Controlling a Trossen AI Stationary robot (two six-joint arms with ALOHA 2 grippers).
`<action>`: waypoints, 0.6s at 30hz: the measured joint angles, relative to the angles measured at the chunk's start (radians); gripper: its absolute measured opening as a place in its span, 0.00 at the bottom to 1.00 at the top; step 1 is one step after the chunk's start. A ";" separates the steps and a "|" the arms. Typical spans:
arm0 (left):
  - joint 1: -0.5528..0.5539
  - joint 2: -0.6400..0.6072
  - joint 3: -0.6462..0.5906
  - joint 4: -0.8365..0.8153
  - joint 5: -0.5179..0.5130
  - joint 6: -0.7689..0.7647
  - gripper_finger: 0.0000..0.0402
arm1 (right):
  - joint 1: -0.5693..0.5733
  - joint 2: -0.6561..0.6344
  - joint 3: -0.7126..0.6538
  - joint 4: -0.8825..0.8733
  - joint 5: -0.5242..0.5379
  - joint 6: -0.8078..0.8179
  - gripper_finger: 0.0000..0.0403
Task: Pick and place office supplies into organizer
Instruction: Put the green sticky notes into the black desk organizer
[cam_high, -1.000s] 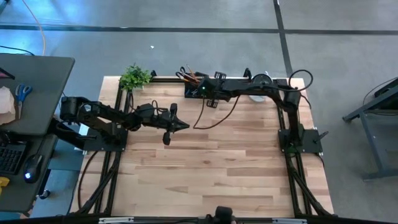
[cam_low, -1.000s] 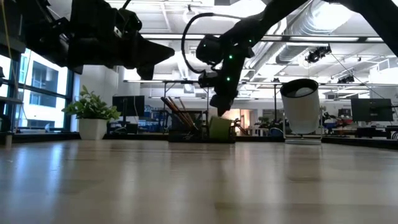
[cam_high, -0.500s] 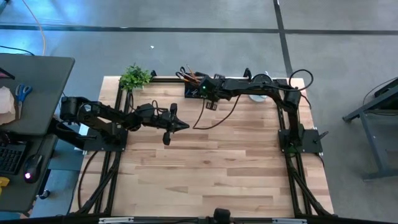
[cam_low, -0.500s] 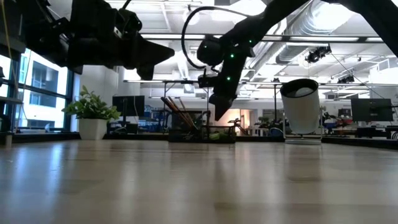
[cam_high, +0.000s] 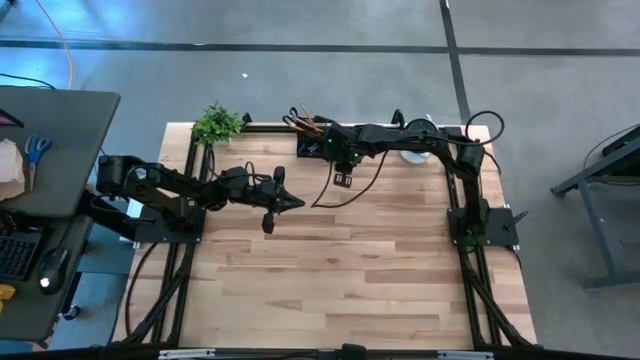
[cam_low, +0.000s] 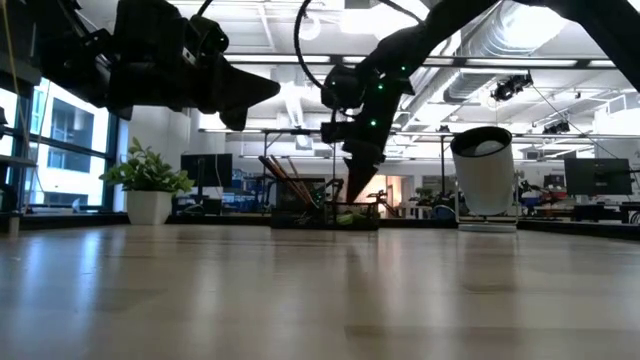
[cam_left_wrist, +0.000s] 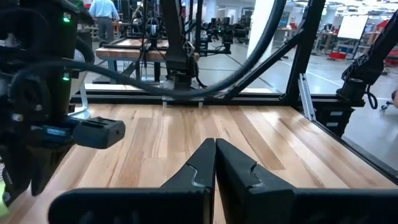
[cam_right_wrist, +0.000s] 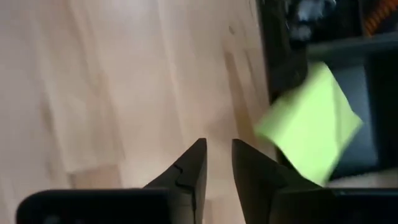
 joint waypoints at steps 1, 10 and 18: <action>0.000 0.000 0.000 0.000 0.000 0.000 0.00 | -0.001 0.005 0.000 0.016 -0.021 -0.001 0.16; 0.000 0.000 0.000 0.008 0.000 0.000 0.01 | -0.017 0.049 0.000 0.007 0.058 -0.133 0.06; 0.000 0.000 0.000 0.009 -0.011 0.000 0.01 | -0.038 0.064 0.000 0.027 0.034 -0.227 0.02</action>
